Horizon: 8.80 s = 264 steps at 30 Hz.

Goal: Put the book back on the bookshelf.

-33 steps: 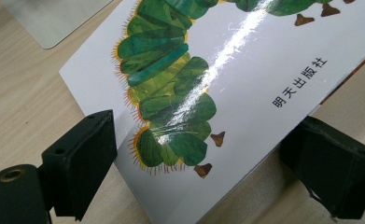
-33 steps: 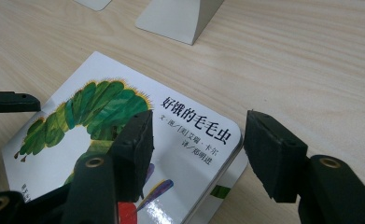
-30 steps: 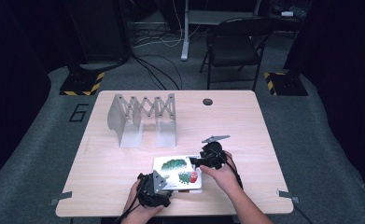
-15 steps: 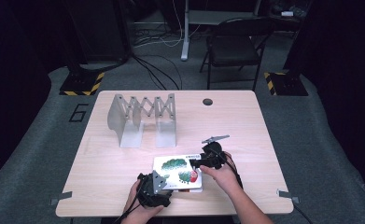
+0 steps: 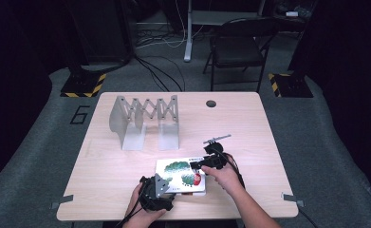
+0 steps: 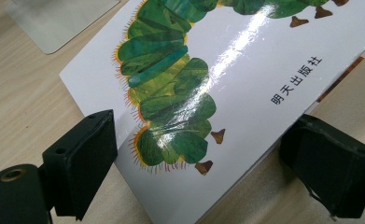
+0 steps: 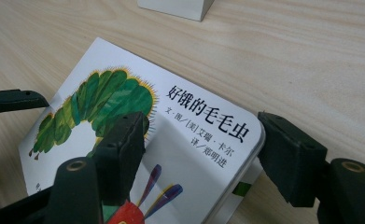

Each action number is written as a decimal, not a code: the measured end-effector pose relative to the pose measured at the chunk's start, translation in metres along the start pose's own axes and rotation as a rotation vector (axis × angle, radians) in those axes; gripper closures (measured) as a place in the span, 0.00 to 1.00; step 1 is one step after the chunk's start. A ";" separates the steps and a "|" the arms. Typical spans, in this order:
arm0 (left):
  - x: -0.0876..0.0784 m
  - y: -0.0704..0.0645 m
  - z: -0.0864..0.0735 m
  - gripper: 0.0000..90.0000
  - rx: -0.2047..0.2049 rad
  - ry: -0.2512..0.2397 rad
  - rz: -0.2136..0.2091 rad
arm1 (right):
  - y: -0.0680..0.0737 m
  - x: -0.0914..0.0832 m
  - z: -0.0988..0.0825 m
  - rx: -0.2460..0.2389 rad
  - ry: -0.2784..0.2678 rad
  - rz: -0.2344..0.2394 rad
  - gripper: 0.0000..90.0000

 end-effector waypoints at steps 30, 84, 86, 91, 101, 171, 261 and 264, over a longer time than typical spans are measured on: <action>0.001 0.000 0.000 0.12 -0.001 -0.011 0.001 | -0.008 0.016 0.014 -0.004 0.088 0.088 0.35; 0.007 0.024 -0.008 0.05 -0.192 0.045 -0.057 | -0.010 0.007 0.020 -0.038 0.105 0.128 0.47; 0.007 0.024 -0.008 0.05 -0.189 0.052 -0.067 | -0.010 0.006 0.020 -0.028 0.108 0.131 0.47; 0.007 0.025 -0.008 0.05 -0.186 0.060 -0.073 | -0.011 0.004 0.021 -0.039 0.113 0.138 0.50; 0.006 0.026 -0.006 0.06 -0.182 0.083 -0.078 | -0.015 0.000 0.022 -0.014 0.109 0.179 0.56; 0.001 0.025 -0.007 0.14 -0.178 0.093 -0.094 | 0.011 -0.041 0.044 -0.247 0.181 0.264 0.73; -0.023 0.083 0.040 0.58 -0.255 0.077 -0.178 | 0.027 -0.062 0.048 -0.521 0.121 0.200 0.80; -0.026 0.085 0.041 0.61 -0.230 0.070 -0.158 | 0.028 -0.062 0.048 -0.532 0.121 0.187 0.79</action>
Point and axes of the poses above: each handheld gripper's, and its own axes: x roughly forward along the jaws, z roughly out of its top, y roughly to its left, the point moved 3 cm from there along x, roughly forward along the jaws, and after that the axes turned 2 degrees about -y, right-handed, at the moved point
